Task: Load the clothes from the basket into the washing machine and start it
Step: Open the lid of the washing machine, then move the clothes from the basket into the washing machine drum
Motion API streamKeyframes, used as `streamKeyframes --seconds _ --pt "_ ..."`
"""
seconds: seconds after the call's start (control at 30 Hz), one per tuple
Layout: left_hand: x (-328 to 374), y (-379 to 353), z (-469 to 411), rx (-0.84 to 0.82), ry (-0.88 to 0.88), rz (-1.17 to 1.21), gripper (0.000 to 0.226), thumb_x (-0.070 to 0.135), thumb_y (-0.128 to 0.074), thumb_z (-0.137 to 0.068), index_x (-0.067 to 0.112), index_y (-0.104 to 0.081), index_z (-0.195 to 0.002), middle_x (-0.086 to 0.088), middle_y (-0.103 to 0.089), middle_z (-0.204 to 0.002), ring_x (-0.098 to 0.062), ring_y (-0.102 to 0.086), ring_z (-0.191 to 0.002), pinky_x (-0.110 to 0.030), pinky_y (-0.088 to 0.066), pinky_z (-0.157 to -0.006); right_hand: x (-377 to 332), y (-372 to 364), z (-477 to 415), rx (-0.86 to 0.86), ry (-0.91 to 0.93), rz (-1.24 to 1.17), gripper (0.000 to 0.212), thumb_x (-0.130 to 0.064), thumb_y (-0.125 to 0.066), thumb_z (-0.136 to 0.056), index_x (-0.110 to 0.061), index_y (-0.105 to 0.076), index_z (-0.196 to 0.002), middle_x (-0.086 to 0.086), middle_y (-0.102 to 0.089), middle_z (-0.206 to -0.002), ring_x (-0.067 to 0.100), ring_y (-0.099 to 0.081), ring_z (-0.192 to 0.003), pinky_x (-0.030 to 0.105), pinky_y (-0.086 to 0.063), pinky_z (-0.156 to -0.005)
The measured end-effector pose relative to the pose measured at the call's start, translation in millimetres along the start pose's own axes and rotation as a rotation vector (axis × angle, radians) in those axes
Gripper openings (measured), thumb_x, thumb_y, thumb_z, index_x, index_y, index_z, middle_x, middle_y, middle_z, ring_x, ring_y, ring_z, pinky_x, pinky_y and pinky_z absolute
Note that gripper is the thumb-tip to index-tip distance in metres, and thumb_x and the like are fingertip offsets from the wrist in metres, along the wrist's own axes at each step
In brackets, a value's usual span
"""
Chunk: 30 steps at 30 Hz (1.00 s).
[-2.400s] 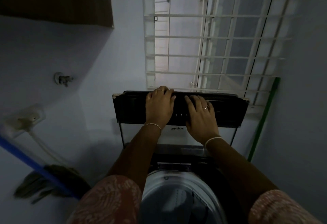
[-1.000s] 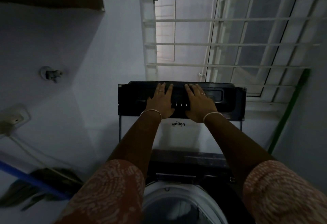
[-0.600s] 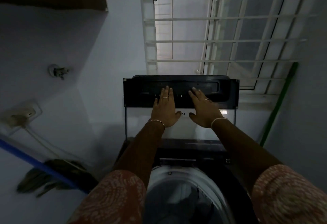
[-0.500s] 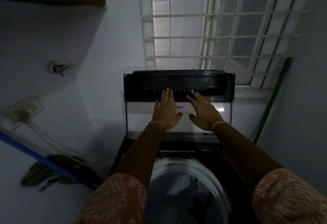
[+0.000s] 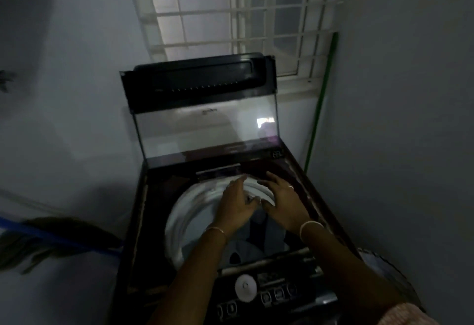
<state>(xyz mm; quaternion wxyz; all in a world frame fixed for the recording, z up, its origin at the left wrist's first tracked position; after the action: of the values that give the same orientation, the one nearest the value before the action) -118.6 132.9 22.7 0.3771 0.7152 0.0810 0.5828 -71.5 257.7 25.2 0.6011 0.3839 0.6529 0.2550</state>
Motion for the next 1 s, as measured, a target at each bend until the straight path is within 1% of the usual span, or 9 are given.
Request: streamKeyframes --seconds 0.17,0.37,0.53,0.6,0.7,0.77,0.83,0.9,1.0 --pt "25.6 -64.4 36.4 -0.114 -0.056 0.111 0.052 0.017 -0.062 -0.090 0.018 -0.041 -0.138 0.007 -0.051 -0.130 -0.006 -0.048 -0.117 -0.017 -0.040 -0.092 44.4 11.9 59.4 0.052 -0.127 0.081 0.057 -0.036 -0.055 -0.080 -0.020 -0.052 -0.134 0.006 -0.039 -0.149 0.024 -0.036 -0.138 0.035 -0.032 -0.112" --pt "60.4 -125.7 57.9 -0.143 -0.131 0.048 0.047 0.020 -0.060 -0.089 0.021 -0.046 -0.134 0.002 -0.051 -0.133 -0.013 -0.048 -0.123 -0.031 -0.043 -0.104 94.2 39.2 112.6 0.161 -0.203 0.100 0.057 -0.031 -0.050 -0.074 -0.020 -0.056 -0.130 0.007 -0.047 -0.142 0.027 -0.039 -0.133 0.038 -0.032 -0.111" --pt "103.9 -176.3 60.1 -0.102 -0.181 0.042 0.042 0.019 -0.058 -0.089 0.020 -0.051 -0.130 0.003 -0.053 -0.128 -0.011 -0.048 -0.120 -0.022 -0.040 -0.101 149.7 60.5 147.0 0.178 -0.244 0.078 0.049 -0.029 -0.051 -0.082 -0.020 -0.056 -0.130 0.004 -0.048 -0.141 0.025 -0.039 -0.133 0.034 -0.029 -0.112" --pt "121.8 -204.3 62.2 -0.121 -0.171 0.056 0.040 0.019 -0.057 -0.090 0.020 -0.052 -0.129 0.003 -0.054 -0.128 -0.011 -0.049 -0.120 -0.025 -0.043 -0.102 176.4 71.6 163.3 0.171 -0.259 0.053 0.050 -0.031 -0.048 -0.083 -0.020 -0.054 -0.131 0.004 -0.048 -0.141 0.024 -0.038 -0.133 0.035 -0.030 -0.112" --pt "142.9 -251.2 65.6 -0.175 -0.193 0.042 0.039 0.022 -0.055 -0.091 0.021 -0.051 -0.131 0.002 -0.053 -0.131 -0.013 -0.051 -0.121 -0.033 -0.046 -0.102 223.9 84.0 189.0 0.146 -0.327 -0.027 0.047 -0.021 -0.055 -0.086 -0.018 -0.052 -0.133 0.005 -0.045 -0.143 0.024 -0.036 -0.134 0.038 -0.032 -0.112" --pt "151.0 -280.5 67.0 -0.211 -0.199 0.015 0.040 0.022 -0.055 -0.093 0.021 -0.049 -0.132 0.004 -0.051 -0.134 -0.011 -0.048 -0.123 -0.025 -0.042 -0.102 258.5 82.9 205.5 0.104 -0.379 -0.063 0.049 -0.016 -0.057 -0.086 -0.017 -0.051 -0.134 0.006 -0.043 -0.144 0.025 -0.036 -0.135 0.040 -0.033 -0.112" --pt "153.4 -307.5 65.8 -0.241 -0.159 0.023 0.040 0.021 -0.056 -0.093 0.019 -0.049 -0.132 0.007 -0.050 -0.131 -0.006 -0.046 -0.120 -0.012 -0.035 -0.097 293.3 76.8 221.3 0.039 -0.458 -0.100 0.050 -0.018 -0.056 -0.086 -0.014 -0.049 -0.135 0.008 -0.043 -0.144 0.026 -0.038 -0.135 0.040 -0.035 -0.111" --pt "143.8 -335.9 61.6 -0.277 -0.067 0.056 0.039 0.017 -0.058 -0.092 0.017 -0.051 -0.131 0.009 -0.052 -0.124 -0.003 -0.046 -0.115 -0.008 -0.033 -0.092 323.7 69.1 235.9 -0.025 -0.545 -0.152 0.049 -0.025 -0.053 -0.087 -0.011 -0.050 -0.134 0.010 -0.049 -0.140 0.027 -0.043 -0.132 0.038 -0.037 -0.109" --pt "113.8 -373.9 53.6 -0.307 0.111 0.108 0.029 0.012 -0.058 -0.091 0.005 -0.058 -0.119 -0.009 -0.061 -0.120 -0.020 -0.056 -0.114 -0.024 -0.043 -0.096 362.0 49.7 253.8 -0.139 -0.617 -0.235 0.043 -0.019 -0.057 -0.090 -0.010 -0.052 -0.132 0.010 -0.057 -0.132 0.027 -0.051 -0.124 0.033 -0.041 -0.103"
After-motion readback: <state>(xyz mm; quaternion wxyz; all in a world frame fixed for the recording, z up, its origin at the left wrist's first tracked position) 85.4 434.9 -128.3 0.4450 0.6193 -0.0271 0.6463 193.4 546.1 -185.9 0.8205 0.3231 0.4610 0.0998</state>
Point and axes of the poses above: each hand's wrist, its own z-axis away from the middle knuckle, its own y-axis out of the back of the hand, x = y × z, the point moved 7 cm from there along -z, towards the middle knuckle
